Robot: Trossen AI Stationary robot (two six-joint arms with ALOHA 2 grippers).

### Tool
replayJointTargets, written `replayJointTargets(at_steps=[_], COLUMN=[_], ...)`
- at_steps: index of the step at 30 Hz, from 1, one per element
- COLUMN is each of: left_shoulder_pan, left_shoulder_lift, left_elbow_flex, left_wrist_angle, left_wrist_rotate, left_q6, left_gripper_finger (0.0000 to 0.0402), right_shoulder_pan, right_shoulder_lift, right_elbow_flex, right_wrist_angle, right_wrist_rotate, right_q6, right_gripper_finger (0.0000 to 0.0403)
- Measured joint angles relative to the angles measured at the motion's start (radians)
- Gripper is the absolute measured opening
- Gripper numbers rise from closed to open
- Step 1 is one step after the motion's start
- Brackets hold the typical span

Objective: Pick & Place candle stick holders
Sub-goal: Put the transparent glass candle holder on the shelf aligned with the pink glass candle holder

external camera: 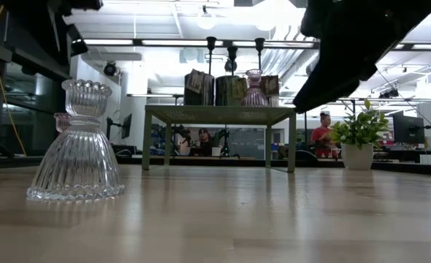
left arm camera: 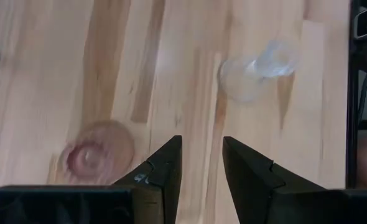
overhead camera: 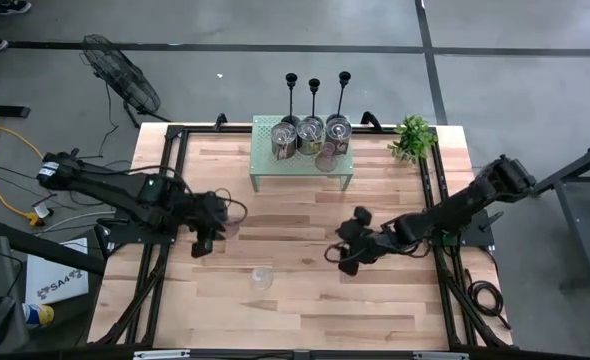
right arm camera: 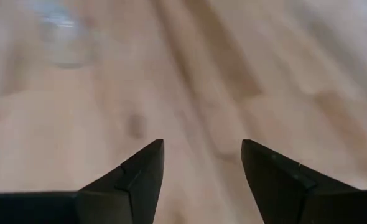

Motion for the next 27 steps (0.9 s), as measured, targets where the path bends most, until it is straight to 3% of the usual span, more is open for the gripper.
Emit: replayJointTargets(at_steps=[5, 9, 21, 27], left_shoulder_pan=[-0.084, -0.116, -0.12, -0.12], left_shoulder_lift=[0.054, 0.107, 0.235, 0.294], left_elbow_flex=[0.0, 0.0, 0.0, 0.0], left_wrist_angle=[0.088, 0.137, 0.227, 0.267], left_wrist_rotate=[-0.047, -0.101, -0.034, 0.056], left_q6=[0.01, 0.019, 0.044, 0.098], left_gripper_finger=[0.0113, 0.0114, 0.0114, 0.0114], right_shoulder_pan=[-0.005, 0.005, 0.042, 0.041], right_shoulder_lift=[-0.119, -0.23, -0.701, -0.843], right_elbow_flex=[0.0, -0.029, -0.472, -0.552], right_wrist_angle=[-0.201, -0.239, 0.24, 0.262], right_wrist_rotate=[0.113, 0.123, 0.108, 0.115], right_q6=[0.065, 0.057, 0.064, 0.04], right_gripper_finger=[0.0206, 0.0206, 0.0206, 0.0206])
